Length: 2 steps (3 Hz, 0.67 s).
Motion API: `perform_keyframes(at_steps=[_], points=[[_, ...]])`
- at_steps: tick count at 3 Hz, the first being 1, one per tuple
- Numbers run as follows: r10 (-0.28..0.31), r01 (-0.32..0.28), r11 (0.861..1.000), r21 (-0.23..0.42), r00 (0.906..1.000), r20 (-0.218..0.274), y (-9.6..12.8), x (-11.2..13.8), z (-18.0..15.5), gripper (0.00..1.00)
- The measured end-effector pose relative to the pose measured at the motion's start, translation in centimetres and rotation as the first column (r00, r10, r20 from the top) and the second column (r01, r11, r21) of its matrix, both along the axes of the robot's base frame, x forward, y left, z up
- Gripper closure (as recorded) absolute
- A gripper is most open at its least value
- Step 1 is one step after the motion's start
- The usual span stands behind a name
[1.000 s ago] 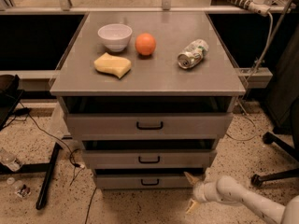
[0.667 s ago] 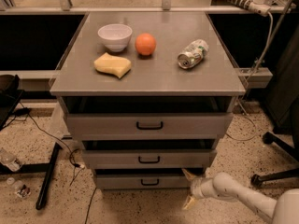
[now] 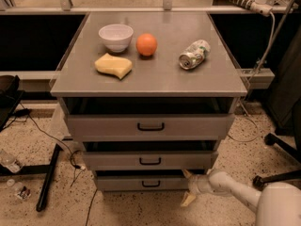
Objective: Open bottom drawer
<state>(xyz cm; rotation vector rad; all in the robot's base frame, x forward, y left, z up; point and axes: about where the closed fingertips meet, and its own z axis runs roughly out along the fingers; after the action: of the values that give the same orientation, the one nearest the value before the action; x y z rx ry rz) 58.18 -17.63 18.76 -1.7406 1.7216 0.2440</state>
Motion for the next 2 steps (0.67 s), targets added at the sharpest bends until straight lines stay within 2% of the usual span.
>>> perform_keyframes(at_steps=[2], points=[[-0.031,0.03,0.999,-0.019,0.9991,-0.029,-0.6,2.0,-2.8,0.0]])
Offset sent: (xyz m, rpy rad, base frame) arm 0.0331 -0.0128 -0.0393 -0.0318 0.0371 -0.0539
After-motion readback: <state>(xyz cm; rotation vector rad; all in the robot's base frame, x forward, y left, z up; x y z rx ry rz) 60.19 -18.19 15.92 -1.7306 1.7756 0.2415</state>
